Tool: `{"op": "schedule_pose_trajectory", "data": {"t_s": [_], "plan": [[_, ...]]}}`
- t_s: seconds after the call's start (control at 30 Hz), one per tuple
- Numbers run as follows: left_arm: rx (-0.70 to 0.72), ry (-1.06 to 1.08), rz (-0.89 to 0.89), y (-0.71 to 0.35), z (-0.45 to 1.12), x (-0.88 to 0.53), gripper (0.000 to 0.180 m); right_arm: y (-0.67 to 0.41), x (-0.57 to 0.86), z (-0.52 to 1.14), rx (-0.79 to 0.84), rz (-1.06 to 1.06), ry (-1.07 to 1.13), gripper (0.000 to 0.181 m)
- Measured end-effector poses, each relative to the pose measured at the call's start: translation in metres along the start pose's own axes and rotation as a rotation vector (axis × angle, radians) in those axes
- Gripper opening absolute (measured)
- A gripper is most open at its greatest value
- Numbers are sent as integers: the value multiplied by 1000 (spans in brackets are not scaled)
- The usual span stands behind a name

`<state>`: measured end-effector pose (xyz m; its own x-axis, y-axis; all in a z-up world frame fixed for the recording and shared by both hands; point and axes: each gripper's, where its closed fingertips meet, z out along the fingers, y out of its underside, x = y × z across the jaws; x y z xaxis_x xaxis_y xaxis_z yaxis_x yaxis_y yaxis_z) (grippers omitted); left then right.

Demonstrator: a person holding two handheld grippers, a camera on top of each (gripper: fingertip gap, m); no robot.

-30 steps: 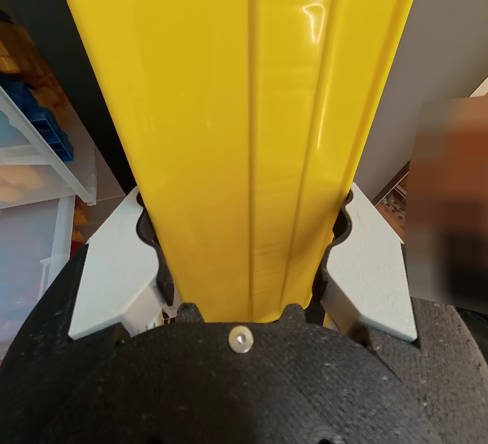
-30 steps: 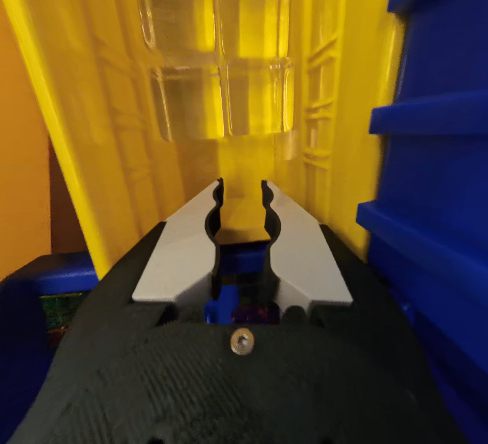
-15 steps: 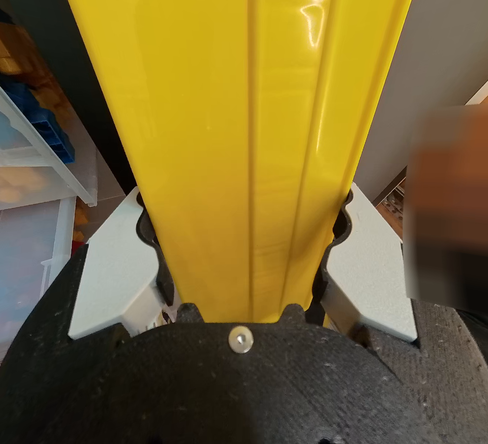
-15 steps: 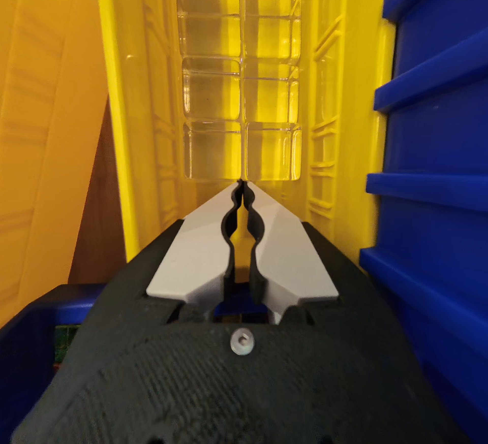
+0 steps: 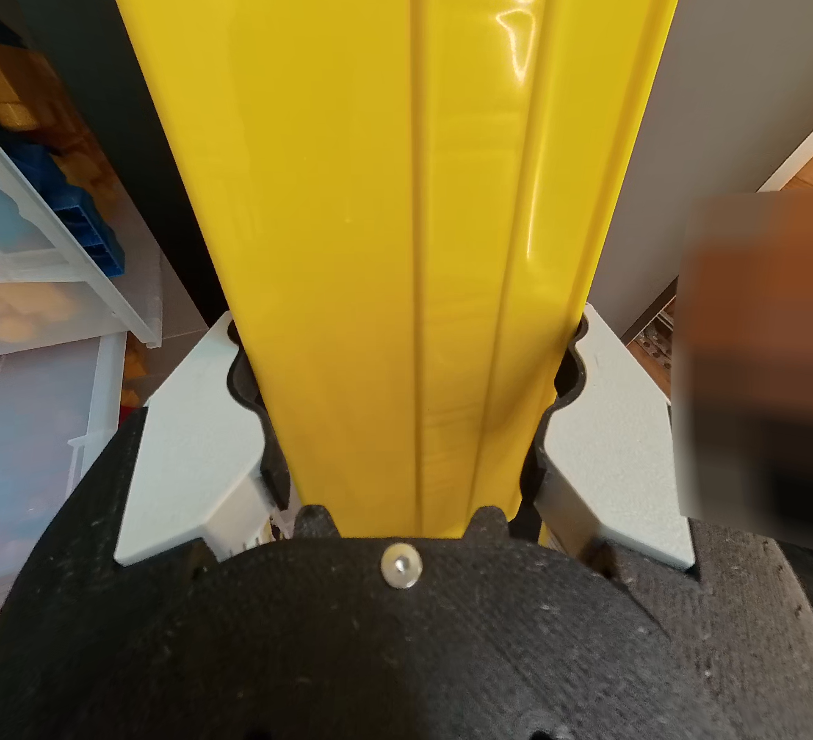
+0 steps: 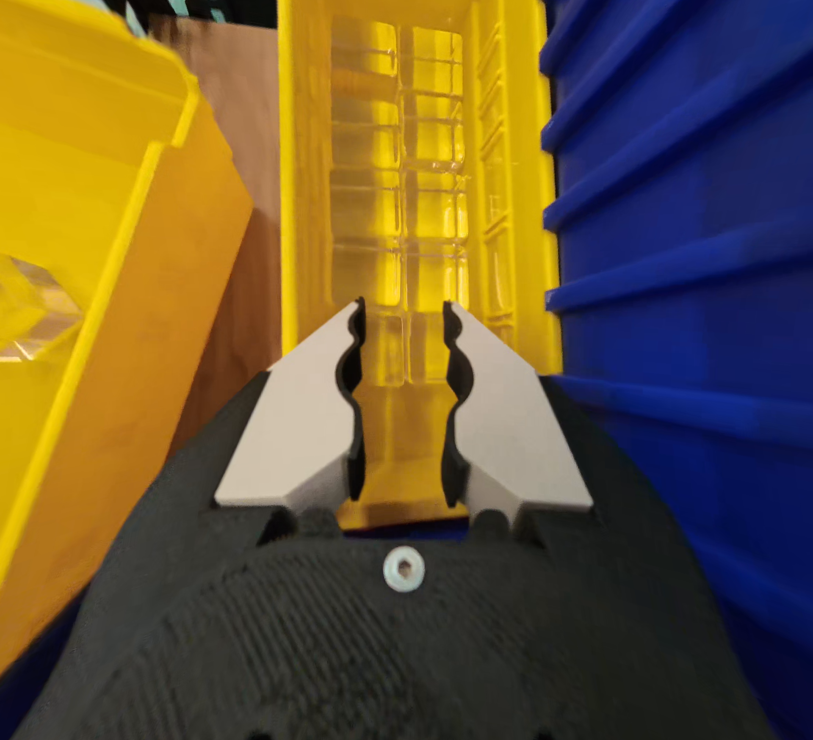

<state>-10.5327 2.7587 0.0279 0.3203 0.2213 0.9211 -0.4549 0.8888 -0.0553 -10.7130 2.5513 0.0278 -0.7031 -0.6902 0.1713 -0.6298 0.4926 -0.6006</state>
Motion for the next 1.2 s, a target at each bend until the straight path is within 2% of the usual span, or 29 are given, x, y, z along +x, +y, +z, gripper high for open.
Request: {"op": "schedule_pose_trajectory", "data": {"t_s": [0.1,0.17,0.2,0.23,0.3,0.37,0.4,0.43,0.53,0.57,0.63,0.87,1.03,1.13,1.2], "plan": [[1,1,0,0,-1,-1,140,-4,3,11,-27,105,-47,20],[1,1,1,0,-1,-1,139,5,-8,23,-124,173,-162,26],[-1,1,1,0,0,0,140,10,-16,27,-174,200,-223,13],[-2,1,1,-1,0,0,140,15,-20,30,-214,205,-254,13],[-3,1,2,0,0,0,139,37,-20,30,-346,151,-224,1],[-1,3,1,0,-1,-1,139,70,-20,24,-509,100,-198,0],[-1,4,2,0,0,-1,140,76,-14,20,-525,112,-165,7],[-1,4,2,1,-1,-1,140,75,-9,17,-488,115,-145,16],[-3,4,2,1,-1,-1,139,49,-8,-9,-268,138,-157,21],[-5,3,2,1,-1,-1,140,40,-5,-20,-194,136,-142,16],[-6,2,2,1,-1,-1,140,39,1,-38,-136,118,-98,31],[-11,-1,1,1,0,-2,139,86,6,-32,-264,72,-30,40],[-10,0,2,1,1,-3,139,79,-8,-15,-274,177,-182,45],[-3,4,3,0,1,-2,140,77,-14,-13,-321,149,-242,44],[0,5,5,1,1,-2,140,78,-18,-14,-371,141,-273,33]]}}
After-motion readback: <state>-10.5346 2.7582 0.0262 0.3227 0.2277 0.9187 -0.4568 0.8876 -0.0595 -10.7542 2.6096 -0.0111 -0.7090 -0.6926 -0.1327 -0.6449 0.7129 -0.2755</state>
